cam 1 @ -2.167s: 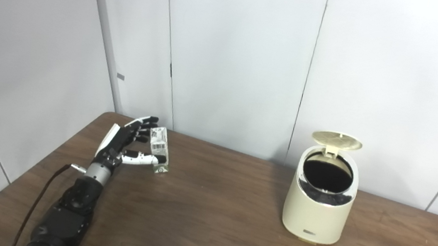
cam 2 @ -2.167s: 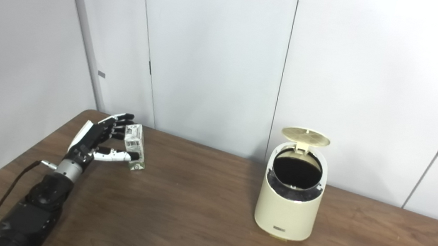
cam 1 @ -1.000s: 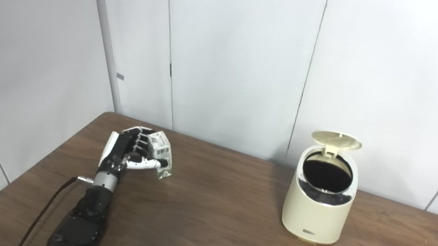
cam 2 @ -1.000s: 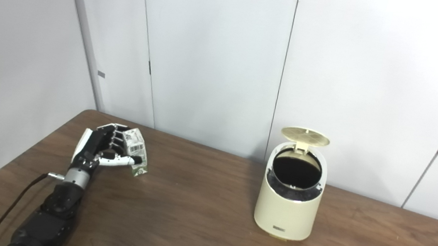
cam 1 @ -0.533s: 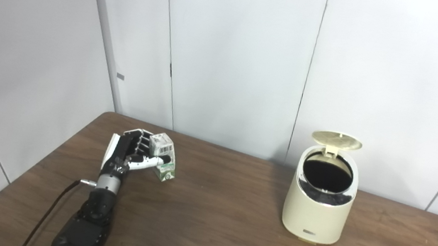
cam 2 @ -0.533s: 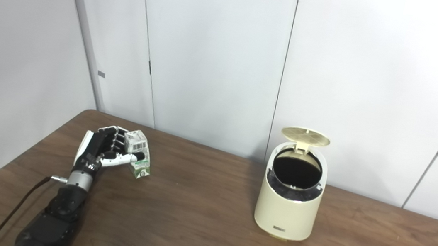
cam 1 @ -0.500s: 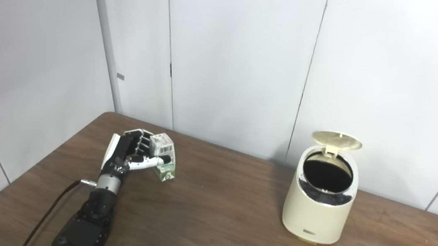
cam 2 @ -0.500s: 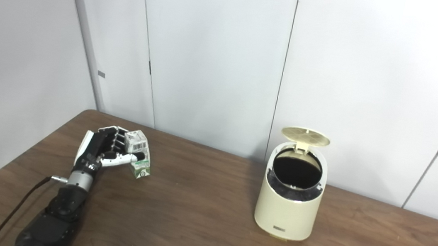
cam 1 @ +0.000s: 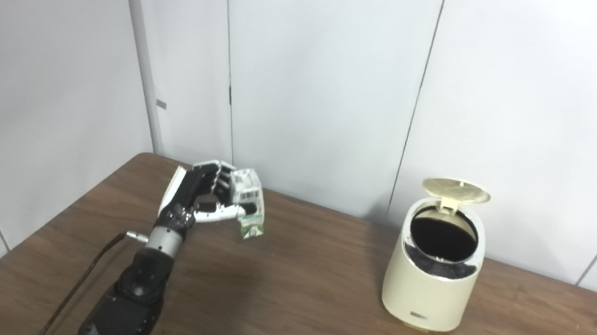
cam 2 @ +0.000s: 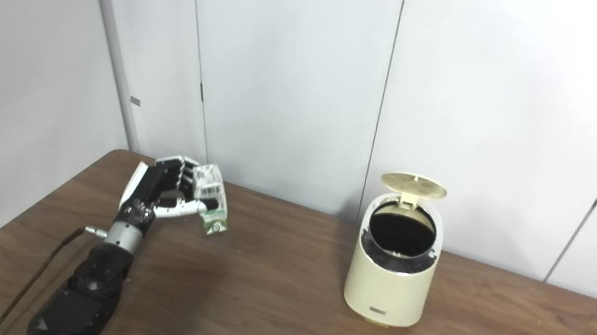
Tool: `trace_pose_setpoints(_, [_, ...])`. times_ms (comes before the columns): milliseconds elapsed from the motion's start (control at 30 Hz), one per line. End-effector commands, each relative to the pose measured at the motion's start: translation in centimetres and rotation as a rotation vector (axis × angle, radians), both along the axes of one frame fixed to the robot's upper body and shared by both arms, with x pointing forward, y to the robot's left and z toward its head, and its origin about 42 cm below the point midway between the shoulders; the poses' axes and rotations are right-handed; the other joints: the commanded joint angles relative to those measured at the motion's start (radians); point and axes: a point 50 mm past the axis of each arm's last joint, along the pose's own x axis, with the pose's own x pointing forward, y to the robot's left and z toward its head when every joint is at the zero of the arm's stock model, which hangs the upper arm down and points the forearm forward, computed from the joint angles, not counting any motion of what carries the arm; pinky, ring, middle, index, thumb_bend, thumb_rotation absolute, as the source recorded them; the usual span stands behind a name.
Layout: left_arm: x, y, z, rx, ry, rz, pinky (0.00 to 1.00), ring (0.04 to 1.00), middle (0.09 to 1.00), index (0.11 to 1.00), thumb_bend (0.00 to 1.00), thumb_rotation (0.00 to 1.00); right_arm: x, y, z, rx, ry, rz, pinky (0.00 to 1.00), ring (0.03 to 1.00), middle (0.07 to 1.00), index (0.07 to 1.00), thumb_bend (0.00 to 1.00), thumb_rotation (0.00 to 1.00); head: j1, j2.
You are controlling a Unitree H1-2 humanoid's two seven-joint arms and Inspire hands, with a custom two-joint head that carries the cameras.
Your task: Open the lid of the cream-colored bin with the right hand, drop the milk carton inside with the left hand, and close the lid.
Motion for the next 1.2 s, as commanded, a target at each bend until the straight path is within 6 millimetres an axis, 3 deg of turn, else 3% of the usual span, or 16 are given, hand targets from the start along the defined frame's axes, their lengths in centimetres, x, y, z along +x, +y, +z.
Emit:
trace_pose_setpoints(0, [1.5,-1.9,5.1,-0.004,-0.174,-0.095,0.39,0.426,0.491,0.524,0.5,0.0,1.0,0.7,2.3,0.006,-0.086,0.015,0.67,0.81,0.911,0.89,0.83,0.37,-0.005,0.002])
trace_pose_setpoints(133, [1.9,-4.9,7.4,-0.016,-0.248,-0.212,0.43,0.437,0.489,0.516,0.5,0.0,1.2,1.6,3.0,0.032,-0.093,0.017,0.75,0.856,0.934,0.907,0.79,0.22,-0.045,-0.002])
trace_pose_setpoints(267, [2.2,-7.6,9.3,0.013,-0.307,-0.281,0.43,0.434,0.488,0.523,0.5,0.0,1.4,2.4,3.5,0.028,-0.103,0.016,0.76,0.864,0.946,0.922,0.77,0.19,-0.086,-0.014])
trace_pose_setpoints(433, [2.5,-10.3,10.6,0.012,-0.345,-0.368,0.44,0.439,0.483,0.523,0.5,0.0,1.5,3.3,3.9,0.03,-0.099,0.009,0.77,0.869,0.958,0.936,0.72,0.07,-0.142,-0.02])
trace_pose_setpoints(567, [2.4,-12.5,11.1,0.004,-0.368,-0.435,0.45,0.44,0.484,0.521,0.5,0.0,1.6,3.6,3.6,0.012,-0.089,-0.011,0.76,0.857,0.949,0.932,0.73,0.09,-0.178,-0.022])
trace_pose_setpoints(800, [2.3,-16.3,11.4,-0.047,-0.39,-0.536,0.44,0.442,0.485,0.517,0.5,0.0,1.9,3.6,2.7,-0.004,-0.095,-0.022,0.75,0.841,0.938,0.926,0.79,0.26,-0.218,-0.024])
trace_pose_setpoints(1167, [3.1,-20.0,11.0,-0.104,-0.364,-0.644,0.43,0.44,0.487,0.518,0.5,0.0,2.4,4.5,2.3,0.014,-0.093,-0.036,0.77,0.847,0.934,0.922,0.79,0.28,-0.257,-0.023])
